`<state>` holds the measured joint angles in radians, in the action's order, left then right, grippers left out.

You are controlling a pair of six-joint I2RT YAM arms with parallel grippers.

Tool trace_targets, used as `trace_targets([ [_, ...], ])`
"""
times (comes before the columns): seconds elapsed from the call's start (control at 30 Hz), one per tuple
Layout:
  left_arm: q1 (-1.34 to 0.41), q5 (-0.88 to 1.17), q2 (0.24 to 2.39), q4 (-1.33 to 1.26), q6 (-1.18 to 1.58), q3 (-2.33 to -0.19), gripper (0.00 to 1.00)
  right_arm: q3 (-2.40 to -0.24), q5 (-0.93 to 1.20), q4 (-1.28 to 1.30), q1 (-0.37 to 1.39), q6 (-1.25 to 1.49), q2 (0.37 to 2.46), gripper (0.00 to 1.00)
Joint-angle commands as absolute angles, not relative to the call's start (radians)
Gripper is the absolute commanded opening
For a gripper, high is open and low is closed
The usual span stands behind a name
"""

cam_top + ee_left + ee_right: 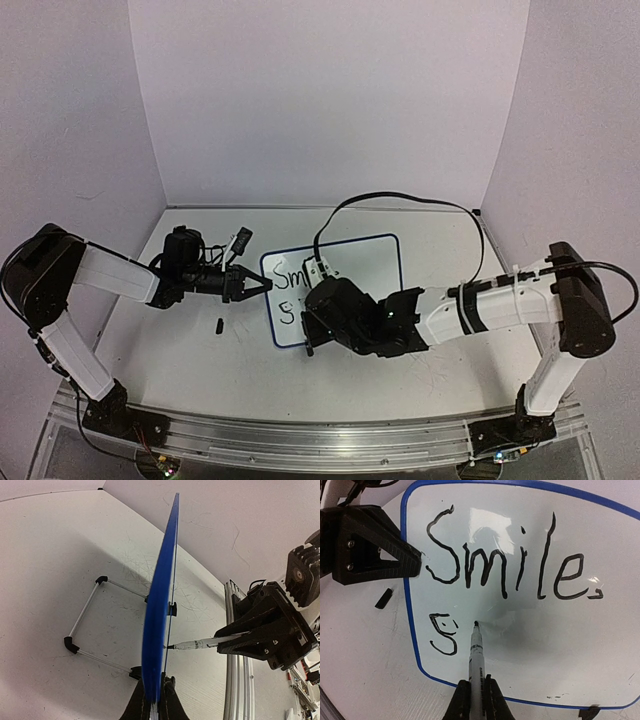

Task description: Write a sentence on the whiteboard

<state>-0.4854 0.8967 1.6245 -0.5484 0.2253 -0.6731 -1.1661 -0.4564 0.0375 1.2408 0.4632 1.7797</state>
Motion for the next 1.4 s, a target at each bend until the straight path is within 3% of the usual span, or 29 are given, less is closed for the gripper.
trace_targets([
  [0.0,-0.492,0.836,1.648,-0.491,0.180,-0.695,0.00,-1.214,-0.471,0.009,1.228,0.446,1.802,0.00],
  [1.37,-0.492,0.837,1.651,-0.491,0.167,-0.685,0.00,-1.160,-0.407,0.098,1.268,0.570,1.806,0.00],
])
